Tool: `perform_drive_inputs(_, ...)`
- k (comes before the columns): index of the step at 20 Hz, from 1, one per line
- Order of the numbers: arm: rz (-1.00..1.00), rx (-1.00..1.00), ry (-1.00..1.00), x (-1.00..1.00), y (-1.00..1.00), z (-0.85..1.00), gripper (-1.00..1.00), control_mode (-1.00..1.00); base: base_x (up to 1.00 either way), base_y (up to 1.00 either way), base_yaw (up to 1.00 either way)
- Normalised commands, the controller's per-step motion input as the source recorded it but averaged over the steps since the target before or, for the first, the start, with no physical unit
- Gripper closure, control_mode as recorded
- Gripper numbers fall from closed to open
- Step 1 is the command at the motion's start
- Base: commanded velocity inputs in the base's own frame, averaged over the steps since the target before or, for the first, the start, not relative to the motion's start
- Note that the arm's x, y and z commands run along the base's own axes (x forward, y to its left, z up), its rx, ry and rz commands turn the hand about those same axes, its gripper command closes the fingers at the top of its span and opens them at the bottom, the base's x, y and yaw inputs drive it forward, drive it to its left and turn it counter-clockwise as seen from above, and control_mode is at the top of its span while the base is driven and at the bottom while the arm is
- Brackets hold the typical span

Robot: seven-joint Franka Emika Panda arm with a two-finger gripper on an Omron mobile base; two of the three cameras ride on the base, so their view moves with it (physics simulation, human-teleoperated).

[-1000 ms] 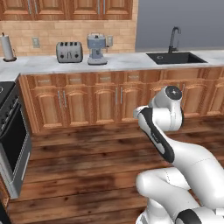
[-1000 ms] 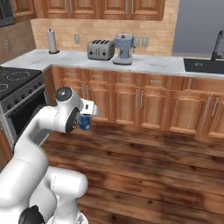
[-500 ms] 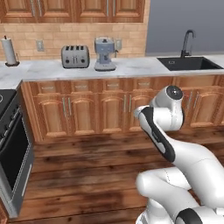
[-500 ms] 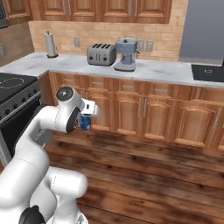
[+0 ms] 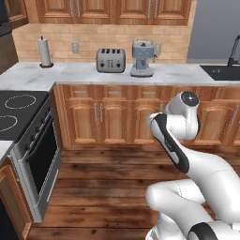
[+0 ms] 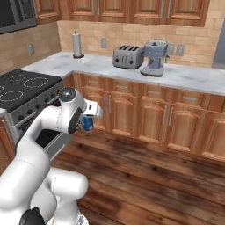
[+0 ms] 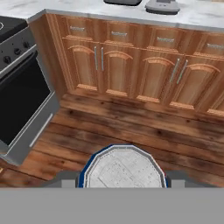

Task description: Four empty soda cans are scattered around the kitchen. Gather all the cans and cluster them next to the stove for recycling.

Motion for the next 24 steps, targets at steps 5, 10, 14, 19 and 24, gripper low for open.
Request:
perform_drive_inputs(5,0.0,0.0,0.0,0.0,0.0,0.0,1.0,1.0,0.35,0.24,0.33)
perform_drive_inputs(10,0.0,0.0,0.0,0.0,0.0,0.0,1.0,1.0,0.45,0.17,0.33)
perform_drive_inputs(14,0.0,0.0,0.0,0.0,0.0,0.0,1.0,1.0,0.56,0.1,0.31)
perform_drive_inputs(19,0.0,0.0,0.0,0.0,0.0,0.0,1.0,1.0,0.54,0.06,0.31)
perform_drive_inputs(24,0.0,0.0,0.0,0.0,0.0,0.0,1.0,1.0,0.29,0.15,0.36)
